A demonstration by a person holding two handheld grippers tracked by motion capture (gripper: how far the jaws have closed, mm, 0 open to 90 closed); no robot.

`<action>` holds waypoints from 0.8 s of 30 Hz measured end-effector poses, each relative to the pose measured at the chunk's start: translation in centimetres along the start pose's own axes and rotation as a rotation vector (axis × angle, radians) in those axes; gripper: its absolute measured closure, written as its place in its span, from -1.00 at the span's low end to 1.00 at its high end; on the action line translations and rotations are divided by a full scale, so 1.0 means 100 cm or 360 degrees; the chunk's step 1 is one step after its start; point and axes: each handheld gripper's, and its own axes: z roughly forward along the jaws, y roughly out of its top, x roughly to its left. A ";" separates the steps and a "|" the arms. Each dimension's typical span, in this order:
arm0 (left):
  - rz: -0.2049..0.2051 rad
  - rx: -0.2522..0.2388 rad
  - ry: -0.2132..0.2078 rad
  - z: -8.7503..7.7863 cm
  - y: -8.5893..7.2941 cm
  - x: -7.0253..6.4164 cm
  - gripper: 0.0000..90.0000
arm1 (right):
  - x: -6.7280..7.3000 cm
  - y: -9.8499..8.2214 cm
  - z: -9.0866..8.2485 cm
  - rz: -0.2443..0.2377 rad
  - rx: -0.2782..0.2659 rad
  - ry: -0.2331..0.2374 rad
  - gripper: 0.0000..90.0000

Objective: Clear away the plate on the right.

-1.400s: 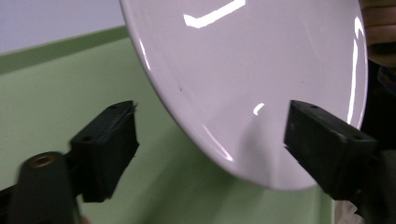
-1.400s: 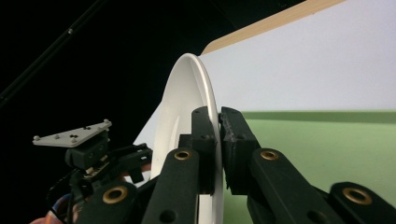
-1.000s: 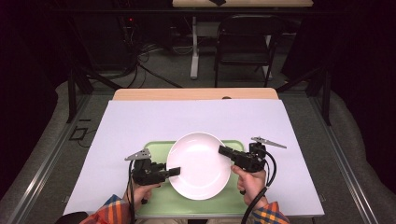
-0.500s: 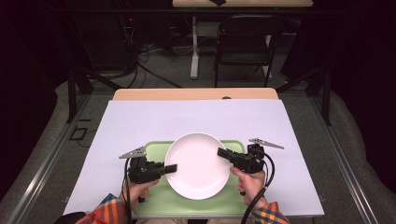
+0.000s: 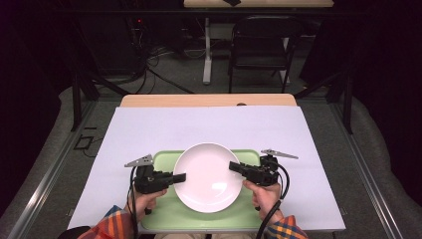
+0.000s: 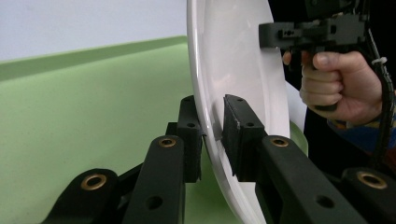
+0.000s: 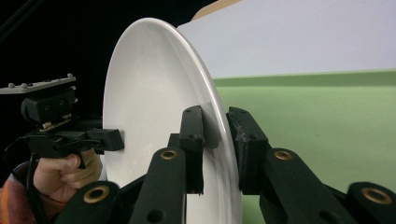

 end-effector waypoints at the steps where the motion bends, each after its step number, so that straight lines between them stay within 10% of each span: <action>1: 0.0000 0.0000 0.0000 0.000 0.000 0.000 0.72 | 0.000 0.000 0.000 0.0000 0.0000 0.0000 0.69; 24: -0.0060 0.0058 0.0080 -0.005 0.000 0.019 0.74 | 0.000 -0.004 0.026 -0.0103 0.0172 -0.0075 0.62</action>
